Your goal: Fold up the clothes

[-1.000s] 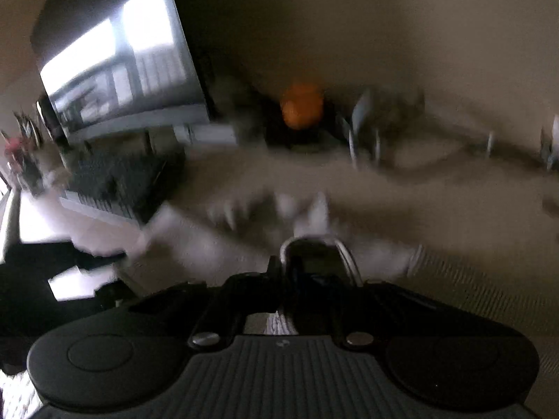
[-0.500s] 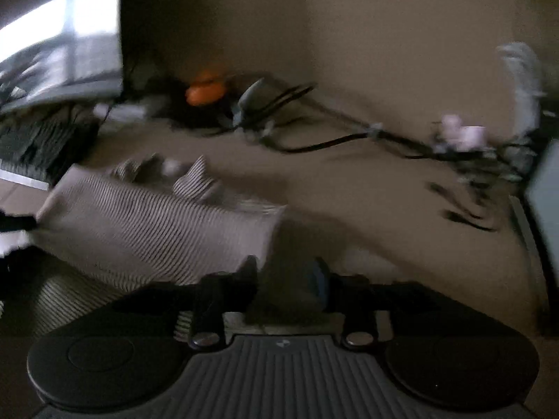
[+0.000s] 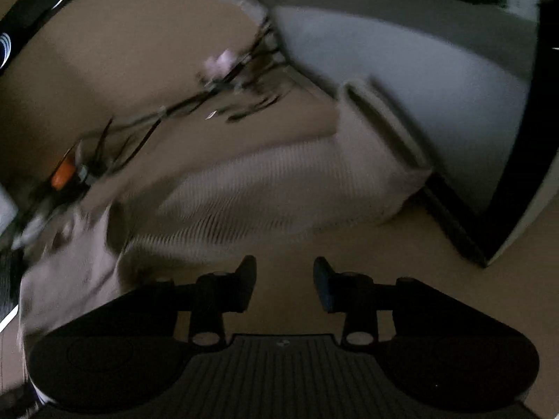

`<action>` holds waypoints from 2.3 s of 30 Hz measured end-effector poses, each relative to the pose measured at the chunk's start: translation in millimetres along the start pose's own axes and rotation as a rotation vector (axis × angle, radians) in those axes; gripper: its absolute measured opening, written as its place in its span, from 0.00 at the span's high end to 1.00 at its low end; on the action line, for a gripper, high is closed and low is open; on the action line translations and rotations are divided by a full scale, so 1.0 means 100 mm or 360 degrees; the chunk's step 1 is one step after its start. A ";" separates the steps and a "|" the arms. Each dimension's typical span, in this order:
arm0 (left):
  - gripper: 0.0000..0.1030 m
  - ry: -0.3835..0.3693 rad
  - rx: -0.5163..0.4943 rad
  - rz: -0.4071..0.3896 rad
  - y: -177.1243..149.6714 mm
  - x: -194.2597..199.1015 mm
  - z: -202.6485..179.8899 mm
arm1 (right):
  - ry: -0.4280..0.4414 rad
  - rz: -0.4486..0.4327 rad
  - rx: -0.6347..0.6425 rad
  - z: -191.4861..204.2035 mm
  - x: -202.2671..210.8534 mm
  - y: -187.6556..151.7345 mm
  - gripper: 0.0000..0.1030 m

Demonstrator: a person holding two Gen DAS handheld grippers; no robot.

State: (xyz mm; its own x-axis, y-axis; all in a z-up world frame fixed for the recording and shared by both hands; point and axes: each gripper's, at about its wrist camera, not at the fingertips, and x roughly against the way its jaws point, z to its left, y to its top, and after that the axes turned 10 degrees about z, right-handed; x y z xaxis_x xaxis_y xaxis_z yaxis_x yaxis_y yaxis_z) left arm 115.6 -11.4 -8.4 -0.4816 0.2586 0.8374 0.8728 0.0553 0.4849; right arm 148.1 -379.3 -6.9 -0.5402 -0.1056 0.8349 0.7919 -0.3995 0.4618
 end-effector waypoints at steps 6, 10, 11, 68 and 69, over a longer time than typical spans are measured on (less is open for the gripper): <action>0.11 0.0003 -0.0013 0.0013 -0.01 0.00 0.01 | -0.0157 -0.0097 -0.0241 -0.03 -0.11 0.09 0.61; 0.09 0.0026 -0.0052 0.0013 -0.03 0.00 -0.01 | -0.0212 -0.0157 -0.0119 0.05 -0.22 0.14 0.66; 0.09 0.0027 -0.0052 0.0014 -0.03 -0.01 -0.01 | -0.0220 -0.0164 -0.0064 0.09 -0.26 0.16 0.73; 0.68 0.0592 -0.0080 -0.0194 0.66 0.20 0.78 | 0.0412 -0.0051 0.1499 1.84 -0.20 -0.02 0.52; 0.59 0.0518 -0.0022 -0.0221 0.66 0.28 0.81 | 0.0439 -0.0027 0.1504 1.87 -0.23 -0.03 0.52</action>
State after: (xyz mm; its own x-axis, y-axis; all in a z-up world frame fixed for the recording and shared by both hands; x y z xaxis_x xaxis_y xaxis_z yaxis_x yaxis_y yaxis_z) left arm 166.0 77.7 26.2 -0.5973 -0.0716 0.7988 0.7973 0.0544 0.6011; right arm 211.4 -205.6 28.4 -0.5061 -0.3633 0.7822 0.6201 0.4771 0.6228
